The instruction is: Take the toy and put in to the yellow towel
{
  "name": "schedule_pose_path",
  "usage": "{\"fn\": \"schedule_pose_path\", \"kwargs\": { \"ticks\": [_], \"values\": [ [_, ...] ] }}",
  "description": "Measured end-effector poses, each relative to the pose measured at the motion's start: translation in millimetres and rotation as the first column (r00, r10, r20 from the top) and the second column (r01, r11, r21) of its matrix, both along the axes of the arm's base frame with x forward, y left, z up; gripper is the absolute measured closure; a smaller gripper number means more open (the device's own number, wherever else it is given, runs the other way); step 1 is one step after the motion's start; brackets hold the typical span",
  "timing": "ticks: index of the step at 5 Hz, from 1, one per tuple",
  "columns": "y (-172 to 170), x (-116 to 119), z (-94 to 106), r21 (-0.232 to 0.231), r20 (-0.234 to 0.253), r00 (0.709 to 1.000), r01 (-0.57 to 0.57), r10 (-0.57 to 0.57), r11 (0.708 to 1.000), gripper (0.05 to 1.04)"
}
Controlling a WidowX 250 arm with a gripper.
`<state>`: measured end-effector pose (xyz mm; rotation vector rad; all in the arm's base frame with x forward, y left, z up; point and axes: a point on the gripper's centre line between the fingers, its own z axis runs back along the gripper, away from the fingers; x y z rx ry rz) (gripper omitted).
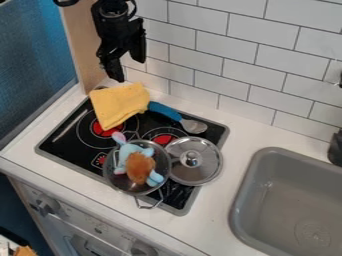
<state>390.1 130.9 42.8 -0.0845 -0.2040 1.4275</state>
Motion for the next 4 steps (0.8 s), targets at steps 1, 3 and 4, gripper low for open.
{"fn": "schedule_pose_path", "kwargs": {
  "ticks": [1, 3, 4],
  "values": [
    [-2, -5, -16.8, -0.017, -0.04, 0.999, -0.006, 0.006, 1.0, 0.085],
    [-22, -24, -8.4, -0.024, -0.031, 0.999, -0.007, 0.006, 1.0, 0.084],
    [-36, -41, 4.0, -0.015, -0.011, 0.999, 0.03, -0.03, 0.999, 0.085]
  ]
}}
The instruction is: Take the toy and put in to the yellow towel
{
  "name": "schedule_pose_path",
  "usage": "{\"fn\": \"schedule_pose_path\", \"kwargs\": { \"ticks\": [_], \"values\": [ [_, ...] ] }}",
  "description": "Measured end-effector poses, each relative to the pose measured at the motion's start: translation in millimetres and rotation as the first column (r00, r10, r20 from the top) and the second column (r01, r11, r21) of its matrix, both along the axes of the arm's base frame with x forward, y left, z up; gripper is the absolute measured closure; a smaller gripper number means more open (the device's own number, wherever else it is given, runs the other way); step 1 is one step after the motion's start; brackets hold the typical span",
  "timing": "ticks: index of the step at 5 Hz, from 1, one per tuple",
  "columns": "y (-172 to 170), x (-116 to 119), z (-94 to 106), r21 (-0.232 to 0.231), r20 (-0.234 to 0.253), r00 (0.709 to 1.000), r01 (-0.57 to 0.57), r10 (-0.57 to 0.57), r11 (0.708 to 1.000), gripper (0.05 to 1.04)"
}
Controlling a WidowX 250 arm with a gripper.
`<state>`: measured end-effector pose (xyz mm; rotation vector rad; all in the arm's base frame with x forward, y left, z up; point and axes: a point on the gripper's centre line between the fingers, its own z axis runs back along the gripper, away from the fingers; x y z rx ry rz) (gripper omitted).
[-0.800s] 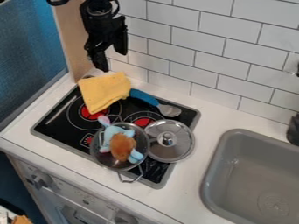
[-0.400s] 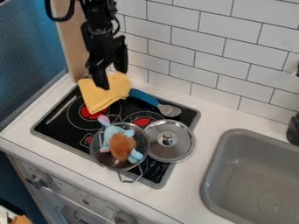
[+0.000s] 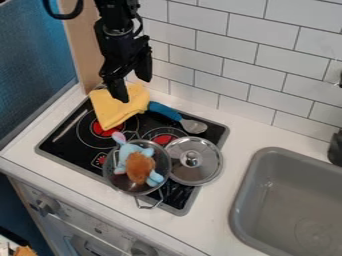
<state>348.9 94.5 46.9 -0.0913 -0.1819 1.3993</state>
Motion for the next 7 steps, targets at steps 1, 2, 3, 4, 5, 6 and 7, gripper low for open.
{"fn": "schedule_pose_path", "kwargs": {
  "ticks": [1, 2, 3, 4, 5, 6, 7],
  "values": [
    [-36, -27, 5.5, -0.002, -0.009, 0.994, 0.109, -0.109, 0.994, 0.084],
    [-56, -58, 3.8, 0.006, -0.006, 0.988, 0.157, -0.157, 0.988, 0.085],
    [-66, -75, -6.4, 0.034, -0.047, 0.972, 0.233, -0.232, 0.972, 0.084],
    [-72, -80, -16.7, 0.047, -0.074, 0.953, 0.296, -0.292, 0.954, 0.084],
    [-72, -84, -38.0, 0.042, -0.125, 0.938, 0.329, -0.322, 0.943, 0.085],
    [-73, -83, -56.0, 0.06, -0.149, 0.935, 0.334, -0.322, 0.941, 0.084],
    [-70, -81, -72.8, 0.066, -0.172, 0.938, 0.316, -0.301, 0.947, 0.133]
  ]
}}
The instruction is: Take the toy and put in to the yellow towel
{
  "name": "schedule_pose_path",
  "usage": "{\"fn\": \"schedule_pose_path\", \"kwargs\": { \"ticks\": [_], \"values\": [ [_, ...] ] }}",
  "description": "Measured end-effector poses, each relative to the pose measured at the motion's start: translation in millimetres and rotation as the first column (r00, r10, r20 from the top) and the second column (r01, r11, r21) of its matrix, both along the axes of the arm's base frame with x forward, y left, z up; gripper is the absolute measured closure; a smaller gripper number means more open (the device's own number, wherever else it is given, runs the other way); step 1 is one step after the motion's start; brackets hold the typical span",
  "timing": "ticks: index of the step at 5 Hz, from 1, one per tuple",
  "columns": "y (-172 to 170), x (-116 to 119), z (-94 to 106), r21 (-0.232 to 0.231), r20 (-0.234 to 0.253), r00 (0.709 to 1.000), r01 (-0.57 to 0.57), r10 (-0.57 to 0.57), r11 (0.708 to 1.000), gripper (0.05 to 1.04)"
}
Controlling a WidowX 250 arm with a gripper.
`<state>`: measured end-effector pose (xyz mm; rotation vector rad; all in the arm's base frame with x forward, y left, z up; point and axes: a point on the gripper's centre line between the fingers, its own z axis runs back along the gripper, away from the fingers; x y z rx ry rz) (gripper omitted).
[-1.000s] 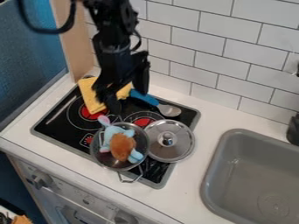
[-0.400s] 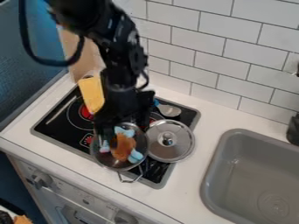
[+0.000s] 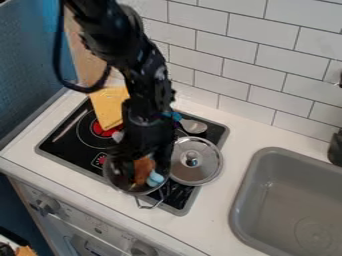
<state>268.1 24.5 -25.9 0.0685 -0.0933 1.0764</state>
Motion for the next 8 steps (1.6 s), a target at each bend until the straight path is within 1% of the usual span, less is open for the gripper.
{"fn": "schedule_pose_path", "kwargs": {
  "ticks": [1, 2, 3, 4, 5, 6, 7, 8],
  "values": [
    [2, 2, -6.5, 0.016, 0.011, 1.0, -0.016, 0.015, 1.0, 0.414],
    [2, 3, -5.8, 0.015, 0.019, 1.0, -0.021, 0.021, 1.0, 0.656],
    [1, 3, -4.6, 0.003, 0.018, 1.0, -0.017, 0.017, 1.0, 0.746],
    [0, 9, 14.9, -0.026, 0.068, 0.997, -0.034, 0.035, 0.999, 0.758],
    [6, 16, 43.4, -0.049, 0.137, 0.987, -0.079, 0.086, 0.996, 0.758],
    [22, 25, 66.3, -0.067, 0.18, 0.969, -0.158, 0.168, 0.985, 0.758],
    [54, 56, 84.6, -0.067, 0.23, 0.932, -0.271, 0.279, 0.96, 0.758],
    [78, 78, 74.6, -0.049, 0.215, 0.911, -0.35, 0.352, 0.935, 0.758]
  ]
}}
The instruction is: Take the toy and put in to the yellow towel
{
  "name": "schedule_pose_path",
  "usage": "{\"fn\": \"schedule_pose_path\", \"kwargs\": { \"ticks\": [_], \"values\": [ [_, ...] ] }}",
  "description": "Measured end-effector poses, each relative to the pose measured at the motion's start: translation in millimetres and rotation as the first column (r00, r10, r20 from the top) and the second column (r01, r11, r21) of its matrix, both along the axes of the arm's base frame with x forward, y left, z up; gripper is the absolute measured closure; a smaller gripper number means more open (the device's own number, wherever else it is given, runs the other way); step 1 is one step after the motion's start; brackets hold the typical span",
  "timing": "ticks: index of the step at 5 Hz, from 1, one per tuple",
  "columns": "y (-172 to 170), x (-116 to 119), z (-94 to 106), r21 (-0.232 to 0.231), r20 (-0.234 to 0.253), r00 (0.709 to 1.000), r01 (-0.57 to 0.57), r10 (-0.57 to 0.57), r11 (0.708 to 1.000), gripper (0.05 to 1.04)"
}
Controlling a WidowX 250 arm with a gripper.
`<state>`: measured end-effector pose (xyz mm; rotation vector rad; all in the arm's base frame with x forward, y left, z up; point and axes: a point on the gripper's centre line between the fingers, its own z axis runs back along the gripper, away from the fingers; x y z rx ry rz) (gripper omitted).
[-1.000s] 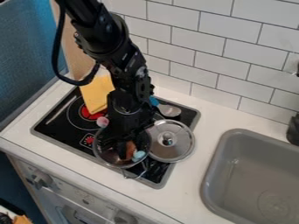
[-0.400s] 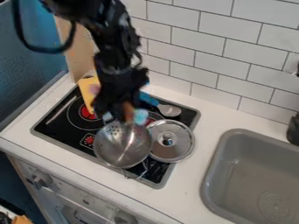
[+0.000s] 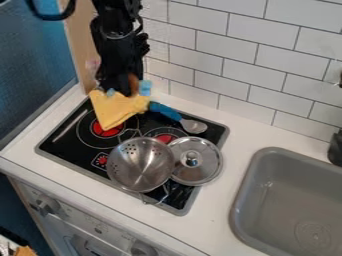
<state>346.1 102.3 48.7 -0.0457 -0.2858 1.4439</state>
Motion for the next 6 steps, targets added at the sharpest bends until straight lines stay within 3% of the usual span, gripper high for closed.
{"fn": "schedule_pose_path", "kwargs": {
  "ticks": [2, 3, 4, 6],
  "values": [
    [36, 38, -38.7, 0.014, -0.072, 0.993, -0.097, 0.098, 0.995, 0.758],
    [47, 42, -57.0, 0.045, -0.12, 0.984, -0.126, 0.131, 0.991, 0.758],
    [52, 39, -66.5, 0.027, -0.144, 0.979, -0.14, 0.143, 0.99, 0.681],
    [48, 32, -74.7, 0.018, -0.157, 0.975, -0.158, 0.159, 0.987, 0.115]
  ]
}}
